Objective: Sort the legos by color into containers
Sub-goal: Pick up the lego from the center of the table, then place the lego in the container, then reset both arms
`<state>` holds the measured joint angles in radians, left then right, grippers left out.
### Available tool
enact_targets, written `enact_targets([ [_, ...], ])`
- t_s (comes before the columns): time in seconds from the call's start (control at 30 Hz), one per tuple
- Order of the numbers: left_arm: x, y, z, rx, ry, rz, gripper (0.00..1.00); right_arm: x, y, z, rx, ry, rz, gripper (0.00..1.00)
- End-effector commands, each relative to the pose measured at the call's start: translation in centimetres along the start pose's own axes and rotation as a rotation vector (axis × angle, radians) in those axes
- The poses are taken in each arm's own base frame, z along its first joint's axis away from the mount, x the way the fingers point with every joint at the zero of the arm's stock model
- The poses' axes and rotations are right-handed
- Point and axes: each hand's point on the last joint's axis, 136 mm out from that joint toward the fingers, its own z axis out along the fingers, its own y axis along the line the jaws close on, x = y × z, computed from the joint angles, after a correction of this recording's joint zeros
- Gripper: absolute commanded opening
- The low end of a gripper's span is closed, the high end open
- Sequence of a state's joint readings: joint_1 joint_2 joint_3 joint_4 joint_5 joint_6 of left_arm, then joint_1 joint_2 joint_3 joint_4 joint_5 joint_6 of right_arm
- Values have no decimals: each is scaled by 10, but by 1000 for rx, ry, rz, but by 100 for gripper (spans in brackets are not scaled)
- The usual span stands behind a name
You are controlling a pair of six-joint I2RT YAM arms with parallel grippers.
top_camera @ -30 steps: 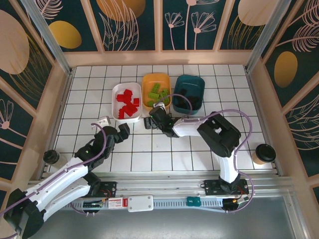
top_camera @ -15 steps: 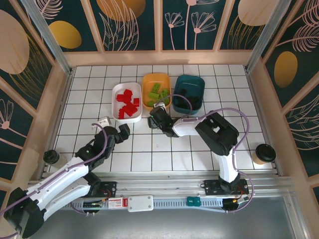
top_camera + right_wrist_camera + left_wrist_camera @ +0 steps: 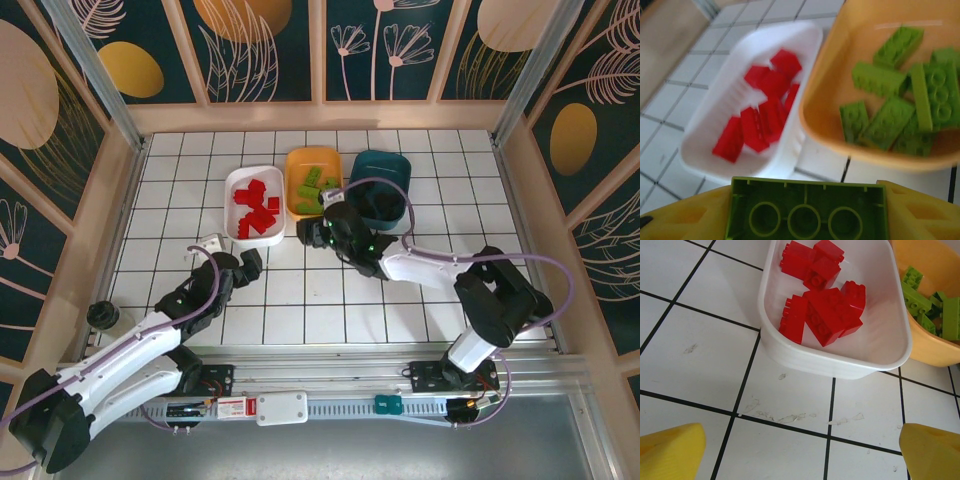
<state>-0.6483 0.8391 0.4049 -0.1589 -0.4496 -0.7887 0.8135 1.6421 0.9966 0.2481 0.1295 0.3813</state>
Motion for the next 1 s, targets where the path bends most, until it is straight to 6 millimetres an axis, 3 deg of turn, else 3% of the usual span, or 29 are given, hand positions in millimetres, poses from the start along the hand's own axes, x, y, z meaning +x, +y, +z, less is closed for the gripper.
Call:
enact_targets([
  [0.0,-12,-13,-3,38,-23,-8,99,-23,-20,29,36,-15,-13,49],
  [0.2,-9,-14,-2,37,-8,-5,99,-47,-48,71,67,-19,21,49],
  [0.33,-8,-12,-1,27,-9,-1,99,-48,-65,93,105,0,40,53],
  [0.4,-8,-12,0,27,-8,4,99,-48,-72,100,129,1,50,76],
  [0.47,-8,-12,0,24,-10,4,99,-52,-77,101,139,-7,60,87],
  [0.57,-13,-12,1,14,-23,1,99,-68,-71,89,120,-45,67,99],
  [0.73,-27,-19,-1,7,-60,-5,99,-90,-55,45,77,-134,66,99],
  [0.97,-63,-21,-6,-52,-189,-3,99,-73,-50,-31,84,-223,56,99],
])
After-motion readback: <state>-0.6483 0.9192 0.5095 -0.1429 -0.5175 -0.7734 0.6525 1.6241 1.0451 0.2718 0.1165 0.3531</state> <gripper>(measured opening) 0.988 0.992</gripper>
